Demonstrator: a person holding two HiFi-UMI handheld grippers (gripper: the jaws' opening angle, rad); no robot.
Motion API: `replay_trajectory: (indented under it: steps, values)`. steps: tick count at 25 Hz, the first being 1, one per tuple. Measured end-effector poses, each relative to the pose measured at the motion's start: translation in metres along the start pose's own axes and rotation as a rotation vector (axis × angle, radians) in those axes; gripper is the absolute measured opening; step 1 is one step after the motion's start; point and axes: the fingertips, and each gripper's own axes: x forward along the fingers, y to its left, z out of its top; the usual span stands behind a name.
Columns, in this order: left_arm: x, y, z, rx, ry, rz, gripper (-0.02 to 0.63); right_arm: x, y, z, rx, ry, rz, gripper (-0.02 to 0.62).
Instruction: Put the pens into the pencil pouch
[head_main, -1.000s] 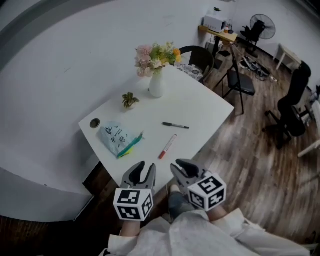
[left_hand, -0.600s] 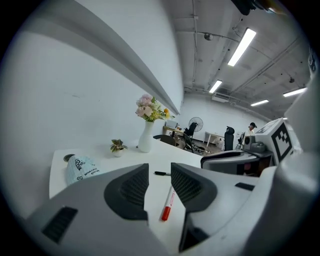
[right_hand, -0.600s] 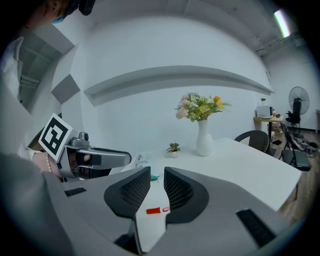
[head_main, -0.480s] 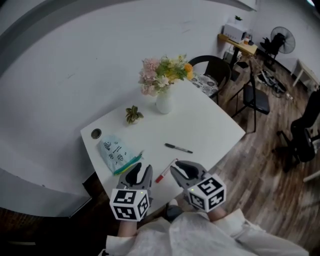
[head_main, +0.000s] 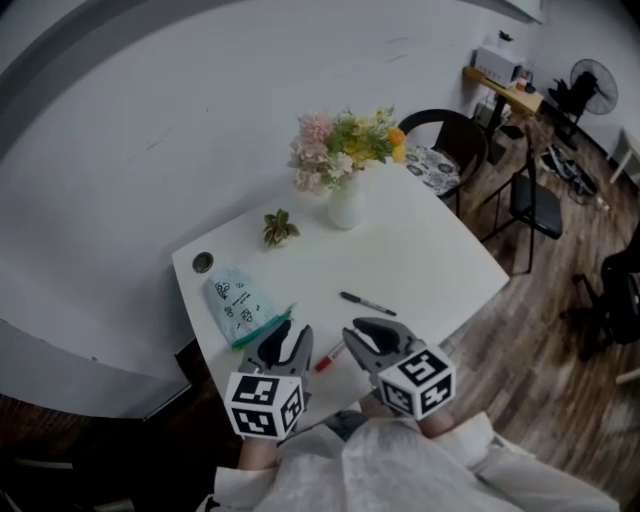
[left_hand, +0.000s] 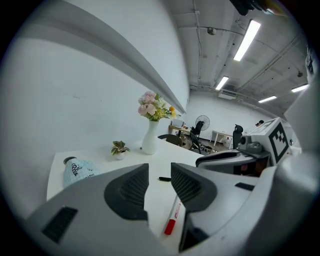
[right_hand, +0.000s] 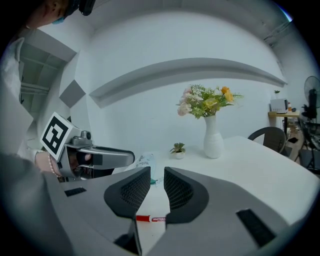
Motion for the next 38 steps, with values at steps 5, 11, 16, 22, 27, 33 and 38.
replay_trajectory:
  steps: [5, 11, 16, 22, 27, 33, 38]
  values:
    - [-0.001, 0.009, 0.001, 0.028, 0.014, 0.002, 0.120, 0.007, 0.001, 0.000, 0.011, 0.004, 0.006, 0.078]
    - [-0.006, 0.026, -0.009, 0.080, 0.077, 0.006, 0.120, 0.022, 0.011, -0.005, 0.024, 0.023, 0.012, 0.078]
    - [-0.014, 0.043, -0.018, 0.111, 0.126, -0.016, 0.120, 0.037, 0.023, -0.003, 0.056, 0.029, 0.004, 0.078]
    - [-0.023, 0.065, -0.030, 0.203, 0.165, -0.025, 0.118, 0.049, 0.048, -0.013, 0.073, 0.056, 0.020, 0.078]
    - [-0.024, 0.090, -0.049, 0.323, 0.255, -0.016, 0.118, 0.055, 0.055, -0.019, 0.079, 0.078, 0.020, 0.078]
    - [-0.022, 0.114, -0.072, 0.462, 0.384, -0.027, 0.118, 0.057, 0.052, -0.023, 0.102, 0.078, -0.010, 0.078]
    - [-0.015, 0.120, -0.085, 0.539, 0.439, -0.097, 0.118, 0.054, 0.047, -0.033, 0.119, 0.097, -0.046, 0.078]
